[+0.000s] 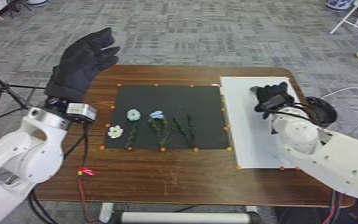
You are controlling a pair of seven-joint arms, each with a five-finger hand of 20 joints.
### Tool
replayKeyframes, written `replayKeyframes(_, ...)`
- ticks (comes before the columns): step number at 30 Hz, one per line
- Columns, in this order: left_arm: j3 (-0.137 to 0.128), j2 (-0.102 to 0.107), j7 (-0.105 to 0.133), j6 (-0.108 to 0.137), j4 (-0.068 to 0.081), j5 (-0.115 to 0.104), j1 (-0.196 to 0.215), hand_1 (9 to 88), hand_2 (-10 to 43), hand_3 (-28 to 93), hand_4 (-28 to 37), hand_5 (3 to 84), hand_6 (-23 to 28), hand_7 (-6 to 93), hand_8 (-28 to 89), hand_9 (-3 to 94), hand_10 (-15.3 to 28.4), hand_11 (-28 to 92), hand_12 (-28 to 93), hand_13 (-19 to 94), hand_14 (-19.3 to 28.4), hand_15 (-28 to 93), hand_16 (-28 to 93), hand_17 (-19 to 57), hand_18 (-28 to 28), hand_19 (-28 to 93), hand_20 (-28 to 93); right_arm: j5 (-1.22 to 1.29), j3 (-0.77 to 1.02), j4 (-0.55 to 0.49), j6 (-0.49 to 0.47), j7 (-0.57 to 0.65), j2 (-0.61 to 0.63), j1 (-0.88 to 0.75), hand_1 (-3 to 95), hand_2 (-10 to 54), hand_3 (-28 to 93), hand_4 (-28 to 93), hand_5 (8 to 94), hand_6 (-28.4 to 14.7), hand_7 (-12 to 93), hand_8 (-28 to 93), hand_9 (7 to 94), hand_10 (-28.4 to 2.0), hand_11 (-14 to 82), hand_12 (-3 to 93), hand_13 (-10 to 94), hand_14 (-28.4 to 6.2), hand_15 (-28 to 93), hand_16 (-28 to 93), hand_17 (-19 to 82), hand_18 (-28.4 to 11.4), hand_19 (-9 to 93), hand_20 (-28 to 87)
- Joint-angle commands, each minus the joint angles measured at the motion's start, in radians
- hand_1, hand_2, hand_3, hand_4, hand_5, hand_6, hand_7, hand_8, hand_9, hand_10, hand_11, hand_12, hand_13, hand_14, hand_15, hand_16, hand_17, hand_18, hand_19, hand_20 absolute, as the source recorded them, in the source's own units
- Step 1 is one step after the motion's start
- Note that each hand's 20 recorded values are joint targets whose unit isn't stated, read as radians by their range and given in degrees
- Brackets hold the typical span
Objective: Arrange flowers
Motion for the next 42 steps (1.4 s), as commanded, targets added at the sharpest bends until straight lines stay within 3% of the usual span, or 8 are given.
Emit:
replayKeyframes(1,-0.011,0.014,0.002,0.002,-0.005,-0.001,-0.01,29.2,-5.0,66,-22.6,28.6,3.0,19.4,-10,20.3,11.4,22,17,17,15.2,26,2,-7.0,17.9,38,10,-0.074,-0.03,0.013,0.223,-0.02,-0.019,0.021,45.0,-9.5,85,-26,68.0,3.7,50,-1,79.3,-5.5,17.2,44.4,58,-5.9,61,37,23,-18.8,76,51)
replayKeyframes(6,-0.013,0.028,0.0,0.006,-0.004,-0.003,-0.022,29.3,-5.1,67,-22.9,28.7,3.0,19.4,-10,20.5,11.4,23,17,18,15.2,26,2,-7.0,17.9,38,10,-0.068,-0.058,-0.072,0.305,-0.064,-0.078,0.083,44.8,-9.5,86,-23,70.0,3.7,50,1,81.0,-5.5,18.5,45.5,59,-5.7,61,39,24,-19.0,77,52)
replayKeyframes(14,0.089,0.024,0.002,-0.02,0.026,0.004,-0.158,29.6,-4.9,66,-24.2,29.9,3.7,19.3,-11,22.1,12.5,23,17,19,16.7,27,3,-7.0,18.4,39,10,-0.047,-0.151,-0.159,0.32,-0.117,-0.247,0.166,45.3,-9.5,86,-24,70.6,3.4,51,-1,80.8,-5.6,19.6,45.2,59,-5.7,62,39,24,-19.0,77,52)
replayKeyframes(17,0.141,0.013,0.002,-0.025,0.047,0.004,-0.225,29.9,-4.5,66,-25.5,31.7,5.0,18.8,-11,24.0,15.0,23,17,20,19.4,30,3,-7.0,19.3,40,11,-0.03,-0.165,-0.135,0.31,-0.155,-0.311,0.178,46.1,-9.5,85,-25,70.5,2.9,51,-3,80.6,-5.7,20.1,44.6,59,-5.7,62,39,24,-19.0,77,52)
replayKeyframes(23,0.207,0.005,0.015,-0.041,0.064,0.006,-0.305,30.5,-3.0,65,-26.8,33.7,8.3,14.5,-9,26.1,20.8,20,18,20,27.6,35,2,-8.2,23.6,45,10,-0.039,-0.21,-0.117,0.276,-0.139,-0.378,0.168,47.1,-9.5,83,-25,69.5,2.2,53,-7,79.1,-5.7,22.6,43.4,58,-5.5,64,38,24,-18.8,78,52)
replayKeyframes(28,0.206,0.009,0.024,-0.031,0.053,0.005,-0.302,30.8,-2.4,63,-24.9,32.6,8.1,11.8,-7,24.4,20.2,18,19,18,27.7,35,1,-8.9,25.5,48,7,-0.051,-0.247,-0.074,0.251,-0.129,-0.415,0.158,46.6,-9.5,84,-24,68.7,2.2,54,-7,78.9,-5.6,23.1,43.6,58,-5.2,64,38,24,-18.7,78,52)
replayKeyframes(36,0.197,0.014,0.032,-0.027,0.039,0.004,-0.283,29.2,-4.8,66,-21.6,29.3,3.6,17.5,-8,21.0,13.6,21,19,17,17.4,29,-1,-7.7,18.9,41,6,-0.067,-0.293,-0.004,0.248,-0.092,-0.455,0.161,45.0,-9.5,85,-23,68.5,3.0,53,-2,79.5,-5.4,21.0,45.0,59,-5.3,62,40,24,-18.8,78,52)
replayKeyframes(42,0.208,0.007,0.03,-0.03,0.045,0.004,-0.295,27.9,-6.5,70,-22.0,27.6,1.8,21.8,-10,19.4,10.4,23,18,17,12.8,25,2,-5.4,15.6,33,9,-0.077,-0.311,0.039,0.246,-0.079,-0.472,0.17,44.8,-9.5,86,-23,69.0,3.4,52,0,80.4,-6.0,18.4,45.5,59,-5.7,61,40,24,-19.0,78,52)
